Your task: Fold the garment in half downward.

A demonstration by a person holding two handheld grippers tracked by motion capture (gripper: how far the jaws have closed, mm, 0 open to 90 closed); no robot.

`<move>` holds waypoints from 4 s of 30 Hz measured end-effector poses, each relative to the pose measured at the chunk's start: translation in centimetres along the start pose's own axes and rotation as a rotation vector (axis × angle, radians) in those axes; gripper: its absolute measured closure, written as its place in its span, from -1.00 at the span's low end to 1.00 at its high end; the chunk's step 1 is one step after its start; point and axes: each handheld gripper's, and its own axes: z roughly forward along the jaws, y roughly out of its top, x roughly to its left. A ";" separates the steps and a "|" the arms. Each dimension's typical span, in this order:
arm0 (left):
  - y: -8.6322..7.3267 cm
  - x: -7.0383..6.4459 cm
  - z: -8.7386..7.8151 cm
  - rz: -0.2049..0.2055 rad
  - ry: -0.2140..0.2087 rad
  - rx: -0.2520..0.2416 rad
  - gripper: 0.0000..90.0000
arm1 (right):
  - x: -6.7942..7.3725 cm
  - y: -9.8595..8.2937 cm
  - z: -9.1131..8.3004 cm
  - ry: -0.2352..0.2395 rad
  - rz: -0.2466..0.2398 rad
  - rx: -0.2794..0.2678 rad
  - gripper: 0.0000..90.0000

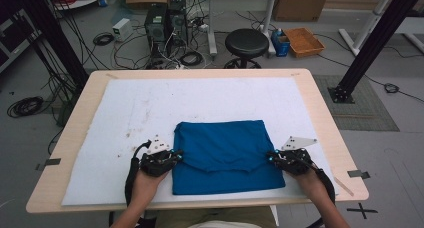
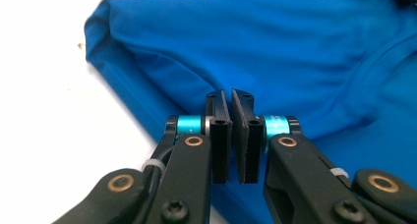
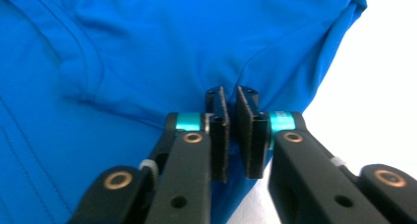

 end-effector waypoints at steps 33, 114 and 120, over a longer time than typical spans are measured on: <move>-2.9 -2.6 -3.6 -0.040 -0.175 0.102 0.57 | 2.2 -2.7 -4.9 0.093 0.080 0.034 0.48; 3.3 2.2 -2.3 -0.046 -0.014 -0.313 -0.48 | -3.4 2.0 -3.6 -0.111 0.104 -0.230 -0.55; 3.5 3.3 -2.5 0.006 0.012 -0.354 -0.48 | -4.4 2.2 -3.0 -0.182 0.142 -0.240 -0.55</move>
